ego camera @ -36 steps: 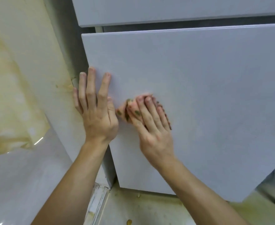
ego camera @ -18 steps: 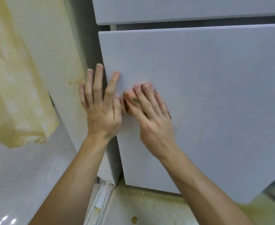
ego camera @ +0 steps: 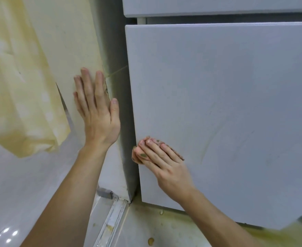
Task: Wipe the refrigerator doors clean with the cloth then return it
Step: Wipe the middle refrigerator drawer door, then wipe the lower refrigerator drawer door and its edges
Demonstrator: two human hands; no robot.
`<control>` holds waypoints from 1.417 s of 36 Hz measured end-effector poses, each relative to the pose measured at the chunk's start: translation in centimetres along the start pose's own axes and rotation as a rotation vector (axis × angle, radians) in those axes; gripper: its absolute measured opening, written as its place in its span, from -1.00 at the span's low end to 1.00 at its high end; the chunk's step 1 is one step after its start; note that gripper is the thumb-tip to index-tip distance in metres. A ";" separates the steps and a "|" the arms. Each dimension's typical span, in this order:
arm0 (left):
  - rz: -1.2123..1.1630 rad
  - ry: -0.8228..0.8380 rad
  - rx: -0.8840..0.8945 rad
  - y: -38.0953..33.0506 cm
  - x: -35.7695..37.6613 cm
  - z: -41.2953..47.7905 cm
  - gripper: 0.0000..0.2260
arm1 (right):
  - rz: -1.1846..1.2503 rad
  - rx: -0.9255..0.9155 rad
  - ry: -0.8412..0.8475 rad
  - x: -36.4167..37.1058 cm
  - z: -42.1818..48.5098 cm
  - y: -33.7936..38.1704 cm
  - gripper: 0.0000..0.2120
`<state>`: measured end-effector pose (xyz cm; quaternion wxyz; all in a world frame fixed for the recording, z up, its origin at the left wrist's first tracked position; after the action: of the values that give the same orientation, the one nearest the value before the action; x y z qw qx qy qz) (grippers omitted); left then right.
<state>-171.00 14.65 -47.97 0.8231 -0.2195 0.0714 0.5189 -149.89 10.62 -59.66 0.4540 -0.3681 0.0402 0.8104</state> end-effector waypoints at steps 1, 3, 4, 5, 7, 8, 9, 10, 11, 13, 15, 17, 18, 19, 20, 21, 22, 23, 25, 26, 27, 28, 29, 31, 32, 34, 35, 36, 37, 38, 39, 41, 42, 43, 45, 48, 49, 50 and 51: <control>-0.003 -0.001 0.002 -0.1 -0.1 0.1 -0.43 | 0.006 -0.013 0.040 -0.1 -0.3 0.0 -0.40; -0.011 0.004 0.003 -0.3 -0.2 0.2 -0.43 | 0.034 -0.022 0.089 -0.5 -0.4 -0.1 -0.36; -0.012 0.007 0.001 -0.4 -0.3 0.2 -0.42 | 0.050 -0.028 0.093 -0.8 -0.2 -0.2 -0.35; -0.012 0.010 -0.003 -0.3 -0.3 0.2 -0.41 | 0.062 -0.032 0.080 -1.1 0.2 -0.3 -0.33; -0.012 0.021 -0.005 -0.2 -0.5 -0.1 -0.40 | 0.088 -0.003 -0.005 -2.0 1.7 -0.5 -0.28; -0.010 0.024 -0.002 -0.1 -0.6 -0.1 -0.40 | 0.107 0.034 -0.072 -2.7 3.0 -0.6 -0.27; -0.007 0.026 0.002 0.0 -0.6 -0.2 -0.40 | 0.128 0.073 -0.149 -3.5 4.6 -0.8 -0.29; -0.006 0.028 0.009 0.0 -0.7 -0.2 -0.40 | 0.145 0.111 -0.229 -4.3 6.5 -1.1 -0.33; -0.004 0.029 0.015 0.0 -0.7 -0.1 -0.40 | 0.154 0.150 -0.301 -5.0 8.6 -1.4 -0.37; 0.003 0.029 0.021 0.1 -0.6 0.1 -0.40 | 0.149 0.230 -0.421 -6.3 12.4 -1.9 -0.44; 0.016 0.024 0.023 0.2 -0.5 0.1 -0.39 | 0.124 0.281 -0.508 -6.6 14.6 -1.9 -0.52; 0.024 0.025 0.032 0.4 -0.4 -0.1 -0.40 | 0.081 0.305 -0.532 -5.9 15.0 -1.3 -0.53; 0.027 0.028 0.035 0.6 -0.4 -0.1 -0.41 | 0.063 0.299 -0.524 -5.4 14.6 -1.0 -0.52; 0.029 0.031 0.040 0.7 -0.4 -0.1 -0.42 | 0.055 0.278 -0.509 -4.7 14.0 -0.6 -0.50; 0.028 0.033 0.047 0.8 -0.4 -0.1 -0.43 | 0.061 0.241 -0.477 -3.9 12.9 -0.2 -0.49; 0.020 0.034 0.055 0.8 -0.5 0.0 -0.44 | 0.072 0.192 -0.420 -3.1 11.4 0.3 -0.50; 0.008 0.035 0.058 0.8 -0.5 0.1 -0.44 | 0.080 0.139 -0.334 -2.3 9.5 0.8 -0.52; -0.006 0.036 0.053 0.8 -0.5 0.2 -0.44 | 0.083 0.088 -0.228 -1.4 7.2 1.3 -0.51; -0.024 0.038 0.032 0.8 -0.7 0.1 -0.44 | 0.075 0.000 0.002 0.4 2.0 1.9 -0.42; -0.025 0.042 0.027 0.8 -0.8 0.0 -0.44 | 0.068 -0.035 0.105 1.0 -0.3 2.0 -0.38; -0.022 0.048 0.026 0.9 -1.0 -0.1 -0.44 | 0.066 -0.060 0.184 1.4 -2.1 2.0 -0.37; -0.013 0.056 0.030 0.9 -1.1 -0.2 -0.44 | 0.074 -0.073 0.234 1.6 -3.3 1.9 -0.36; 0.000 0.063 0.036 0.9 -1.3 -0.2 -0.44 | 0.094 -0.074 0.257 1.6 -3.9 1.8 -0.34; 0.011 0.067 0.043 0.5 -1.6 0.0 -0.44 | 0.150 -0.050 0.254 1.2 -4.1 1.8 -0.29; 0.007 0.063 0.040 0.1 -1.6 0.1 -0.43 | 0.187 -0.034 0.241 0.8 -3.9 1.8 -0.27; -0.017 0.037 0.011 -0.8 -1.7 0.2 -0.42 | 0.278 0.014 0.184 0.0 -3.5 1.6 -0.28; -0.025 0.017 -0.009 -1.4 -1.7 0.2 -0.41 | 0.321 0.052 0.141 -0.6 -3.2 1.4 -0.31; -0.030 -0.007 -0.031 -1.9 -1.8 0.1 -0.42 | 0.361 0.090 0.089 -1.4 -2.8 1.1 -0.35; -0.040 -0.034 -0.049 -2.5 -1.9 0.1 -0.44 | 0.396 0.124 0.035 -2.3 -2.2 0.7 -0.41; -0.057 -0.062 -0.053 -3.1 -2.0 0.1 -0.48 | 0.427 0.152 -0.018 -3.3 -1.6 0.1 -0.45; -0.076 -0.083 -0.042 -3.8 -2.1 0.2 -0.52 | 0.460 0.179 -0.062 -4.4 -0.8 -0.5 -0.48; -0.108 -0.075 0.022 -5.4 -2.2 0.0 -0.61 | 0.553 0.251 -0.129 -6.6 0.7 -1.7 -0.51; -0.139 -0.055 0.054 -6.1 -2.1 0.0 -0.66 | 0.617 0.303 -0.156 -7.7 1.4 -2.2 -0.53; -0.183 -0.041 0.063 -6.9 -2.2 0.0 -0.72 | 0.691 0.366 -0.178 -8.9 2.0 -2.7 -0.54; -0.275 -0.058 -0.011 -8.3 -2.8 0.2 -0.81 | 0.854 0.506 -0.215 -10.8 2.9 -3.3 -0.52; -0.288 -0.066 -0.029 -9.4 -4.0 0.5 -0.80 | 1.062 0.717 -0.231 -12.7 3.6 -3.6 -0.47; -0.275 -0.038 0.025 -9.7 -4.4 0.4 -0.78 | 1.150 0.783 -0.224 -13.2 3.8 -3.6 -0.46; -0.302 0.027 0.070 -10.1 -4.8 0.1 -0.74 | 1.243 0.842 -0.221 -13.5 3.8 -3.6 -0.46; -0.372 0.138 0.079 -10.6 -5.1 -0.2 -0.69 | 1.322 0.891 -0.225 -13.7 3.9 -3.6 -0.49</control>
<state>-163.88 6.47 -43.38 0.9060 -0.2312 0.1060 0.3383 -144.97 4.55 -47.18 -0.0142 0.0313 0.5231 0.8516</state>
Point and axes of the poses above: each hand's wrist, its own z-axis towards the middle knuckle, its own x-axis out of the palm, y = z × x, the point moved 1 cm from there along z, towards the middle knuckle, and after that the axes turned 2 degrees about x, right-handed, at the moved point
